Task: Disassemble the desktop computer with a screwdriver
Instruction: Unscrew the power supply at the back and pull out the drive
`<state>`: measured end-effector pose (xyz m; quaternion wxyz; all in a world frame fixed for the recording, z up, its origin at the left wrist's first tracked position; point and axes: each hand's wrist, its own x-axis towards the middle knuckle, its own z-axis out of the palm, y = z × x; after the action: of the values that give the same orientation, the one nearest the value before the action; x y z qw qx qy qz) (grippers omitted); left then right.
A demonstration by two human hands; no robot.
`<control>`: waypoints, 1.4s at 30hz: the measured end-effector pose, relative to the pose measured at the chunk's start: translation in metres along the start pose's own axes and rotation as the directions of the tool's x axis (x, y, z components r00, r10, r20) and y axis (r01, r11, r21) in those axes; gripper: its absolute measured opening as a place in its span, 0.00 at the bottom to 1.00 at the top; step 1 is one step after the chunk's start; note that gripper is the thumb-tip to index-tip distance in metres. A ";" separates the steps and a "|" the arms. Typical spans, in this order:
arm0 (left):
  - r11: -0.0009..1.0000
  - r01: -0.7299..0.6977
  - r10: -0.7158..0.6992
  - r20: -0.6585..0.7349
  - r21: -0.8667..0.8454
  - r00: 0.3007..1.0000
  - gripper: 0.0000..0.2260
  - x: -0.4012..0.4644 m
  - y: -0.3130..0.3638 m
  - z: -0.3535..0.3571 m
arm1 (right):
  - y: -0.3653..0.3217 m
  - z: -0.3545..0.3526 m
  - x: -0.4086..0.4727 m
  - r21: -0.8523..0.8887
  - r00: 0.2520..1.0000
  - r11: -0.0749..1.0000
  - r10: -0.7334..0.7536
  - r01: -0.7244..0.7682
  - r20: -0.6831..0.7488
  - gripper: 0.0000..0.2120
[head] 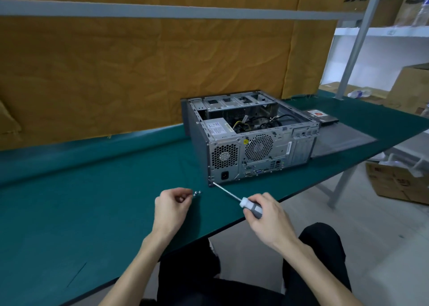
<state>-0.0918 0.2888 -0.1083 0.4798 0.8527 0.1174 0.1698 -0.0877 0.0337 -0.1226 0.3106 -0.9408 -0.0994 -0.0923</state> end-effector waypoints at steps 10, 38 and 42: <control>0.956 0.036 -0.045 0.025 0.291 0.999 0.08 0.007 0.008 0.006 | -0.028 0.005 0.036 -0.222 0.997 0.973 -0.076 0.068 -0.027 0.10; 0.911 -0.212 0.093 0.324 0.354 0.941 0.02 0.052 0.015 0.016 | -0.006 0.012 0.043 -0.084 0.999 0.996 0.031 -0.035 -0.044 0.10; 0.876 -0.235 0.083 0.349 0.422 0.934 0.06 0.053 0.022 0.016 | -0.002 0.010 0.041 -0.022 0.998 0.999 0.031 -0.032 -0.048 0.08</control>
<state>-0.0359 0.2850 -0.0878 0.2625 0.9642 0.0032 0.0362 -0.0480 0.0470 -0.1198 0.3034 -0.9433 -0.0762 -0.1109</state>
